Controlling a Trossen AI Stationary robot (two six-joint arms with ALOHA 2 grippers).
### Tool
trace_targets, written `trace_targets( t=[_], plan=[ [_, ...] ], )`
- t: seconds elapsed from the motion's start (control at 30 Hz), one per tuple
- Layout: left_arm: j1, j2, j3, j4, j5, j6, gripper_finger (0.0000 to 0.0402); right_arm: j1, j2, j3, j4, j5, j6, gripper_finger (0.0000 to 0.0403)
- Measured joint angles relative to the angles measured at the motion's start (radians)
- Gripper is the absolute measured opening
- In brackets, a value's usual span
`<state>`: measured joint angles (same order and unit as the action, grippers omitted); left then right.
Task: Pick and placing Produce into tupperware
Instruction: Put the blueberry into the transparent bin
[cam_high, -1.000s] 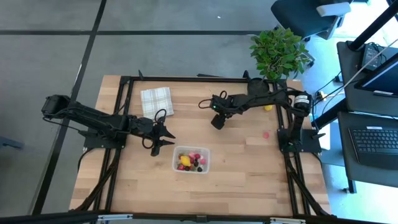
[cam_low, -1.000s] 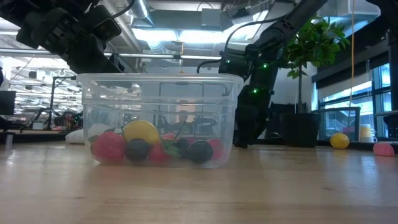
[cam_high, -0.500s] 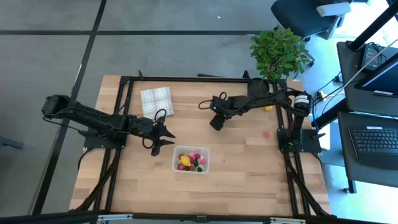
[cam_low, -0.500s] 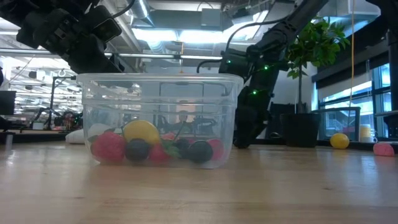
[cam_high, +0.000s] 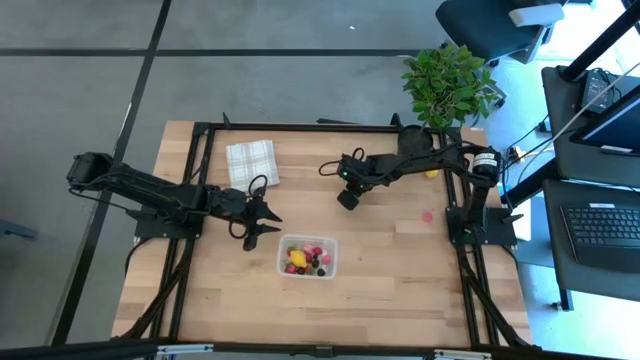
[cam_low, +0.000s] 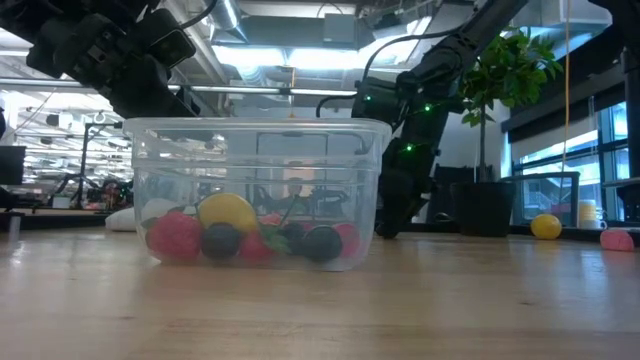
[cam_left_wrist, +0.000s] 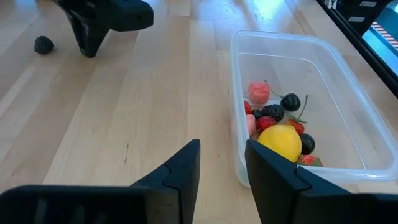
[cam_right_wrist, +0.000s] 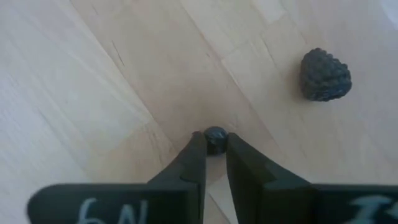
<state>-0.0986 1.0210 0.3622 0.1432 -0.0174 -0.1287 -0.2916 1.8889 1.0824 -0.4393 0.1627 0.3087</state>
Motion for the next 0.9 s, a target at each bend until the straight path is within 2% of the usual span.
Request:
trace_targets(
  t=[0.2,0.33,0.67,0.9],
  plan=[
    [0.000,0.000,0.000,0.000,0.000,0.000,0.0121,0.018,-0.010,0.011,-0.023,0.015,-0.002,0.0051],
    [0.000,0.000,0.000,0.000,0.000,0.000,0.0121,0.056,-0.025,0.077,-0.055,-0.008,-0.002,0.0050],
    [0.000,0.000,0.000,0.000,0.000,0.001,0.0121,0.290,-0.032,0.309,-0.112,-0.029,-0.031,0.0050],
    [0.000,0.000,0.000,0.000,0.000,0.001,0.0121,0.473,-0.026,0.357,-0.028,-0.032,-0.031,0.0051]
  ],
)
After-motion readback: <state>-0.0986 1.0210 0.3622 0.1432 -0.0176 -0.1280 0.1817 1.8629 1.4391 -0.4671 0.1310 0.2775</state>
